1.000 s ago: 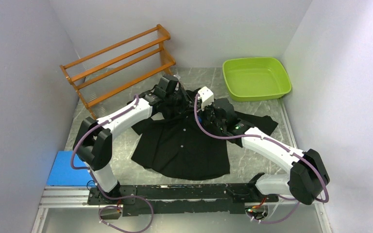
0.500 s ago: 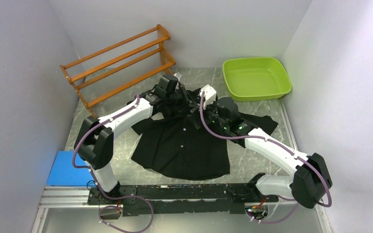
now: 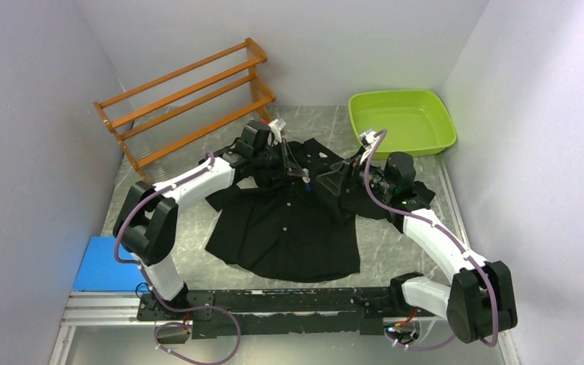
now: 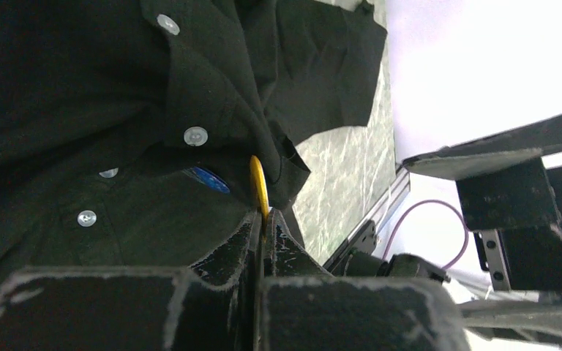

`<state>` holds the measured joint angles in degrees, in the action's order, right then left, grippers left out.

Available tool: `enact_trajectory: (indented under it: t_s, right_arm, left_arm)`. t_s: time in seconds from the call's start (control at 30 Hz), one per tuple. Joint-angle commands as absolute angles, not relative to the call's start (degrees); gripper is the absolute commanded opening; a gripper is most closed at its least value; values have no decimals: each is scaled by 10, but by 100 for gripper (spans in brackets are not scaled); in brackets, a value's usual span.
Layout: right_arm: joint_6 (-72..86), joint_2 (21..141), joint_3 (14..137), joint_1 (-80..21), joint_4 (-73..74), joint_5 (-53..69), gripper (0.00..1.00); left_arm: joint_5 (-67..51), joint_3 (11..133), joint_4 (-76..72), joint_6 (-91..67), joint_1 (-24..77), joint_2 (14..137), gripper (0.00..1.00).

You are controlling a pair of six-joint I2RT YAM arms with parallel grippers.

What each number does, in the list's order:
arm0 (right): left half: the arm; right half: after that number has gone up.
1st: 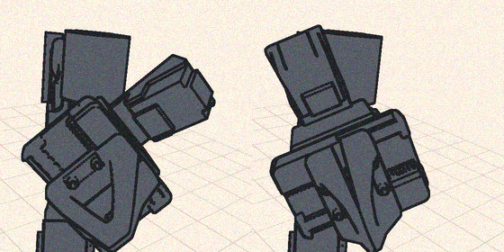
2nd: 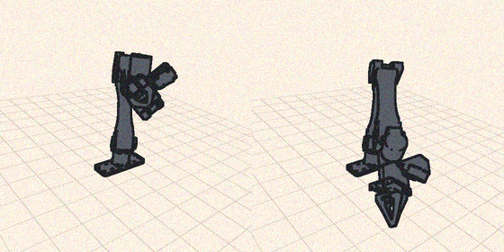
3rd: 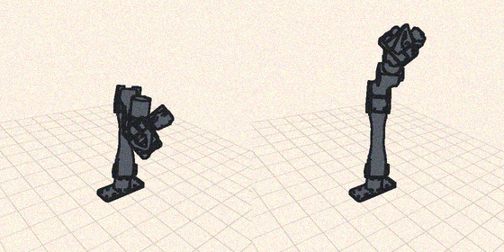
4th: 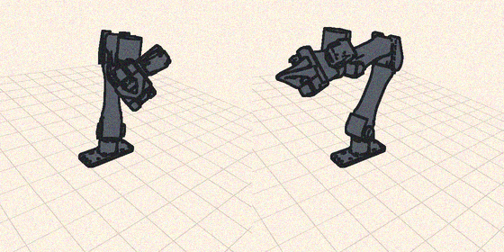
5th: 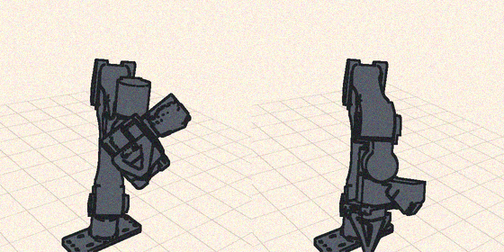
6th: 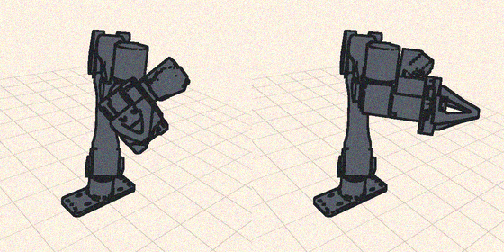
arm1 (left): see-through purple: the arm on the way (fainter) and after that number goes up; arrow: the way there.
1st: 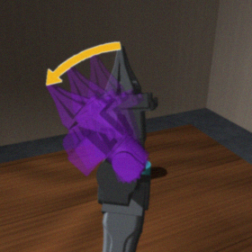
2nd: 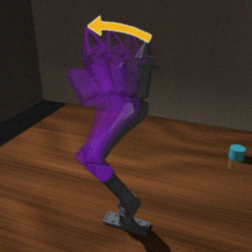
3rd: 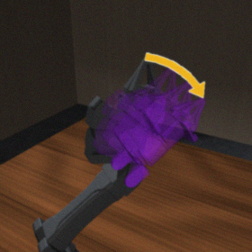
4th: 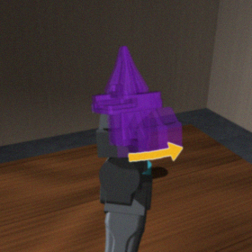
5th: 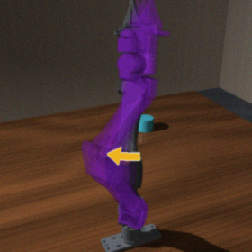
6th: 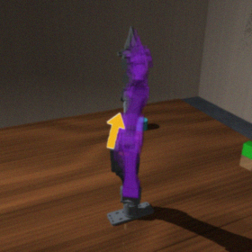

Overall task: Pin the brooch onto the clothing
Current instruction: Pin the brooch to the clothes.

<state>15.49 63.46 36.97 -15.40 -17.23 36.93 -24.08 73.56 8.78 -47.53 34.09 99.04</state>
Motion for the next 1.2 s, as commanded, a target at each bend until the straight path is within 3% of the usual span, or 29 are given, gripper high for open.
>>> enact_trajectory:
  t_s: [0.0,0.07,0.27,0.6,1.17]
  right_arm:
    - [200,653,355,-139,-273,485,73]
    - [192,658,352,-136,-274,492,65]
    - [166,673,358,-134,-262,469,63]
    - [169,728,393,-135,-270,510,48]
    - [98,774,492,-169,-29,392,18]
  left_arm:
    - [-308,720,17,-435,340,943,3]
    - [-317,716,7,-434,340,934,2]
    - [-325,709,4,-430,340,903,2]
    - [-338,708,-12,-442,340,890,3]
    - [-389,722,-30,-459,340,889,3]
